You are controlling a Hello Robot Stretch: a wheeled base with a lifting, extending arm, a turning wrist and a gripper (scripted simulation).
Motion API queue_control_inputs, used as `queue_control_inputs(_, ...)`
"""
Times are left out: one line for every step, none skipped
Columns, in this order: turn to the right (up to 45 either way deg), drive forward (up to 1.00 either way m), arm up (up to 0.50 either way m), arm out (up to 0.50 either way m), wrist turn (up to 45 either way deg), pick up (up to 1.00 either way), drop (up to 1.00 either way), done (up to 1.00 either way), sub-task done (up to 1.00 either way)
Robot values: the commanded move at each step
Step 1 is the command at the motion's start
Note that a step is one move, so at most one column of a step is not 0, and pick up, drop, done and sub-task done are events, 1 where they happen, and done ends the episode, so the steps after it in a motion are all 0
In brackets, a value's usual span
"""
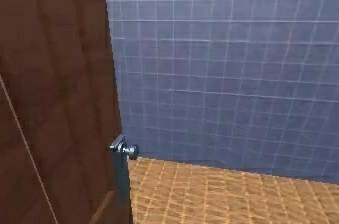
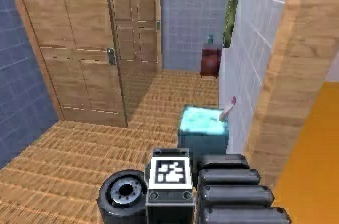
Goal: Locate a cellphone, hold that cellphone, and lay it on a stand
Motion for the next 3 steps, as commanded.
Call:
queue_control_inputs(45.0,0.0,0.0,0.0,0.0,0.0,0.0,0.0,0.0)
queue_control_inputs(39.0,0.0,0.0,0.0,0.0,0.0,0.0,0.0,0.0)
queue_control_inputs(0.0,1.0,0.0,0.0,0.0,0.0,0.0,0.0,0.0)
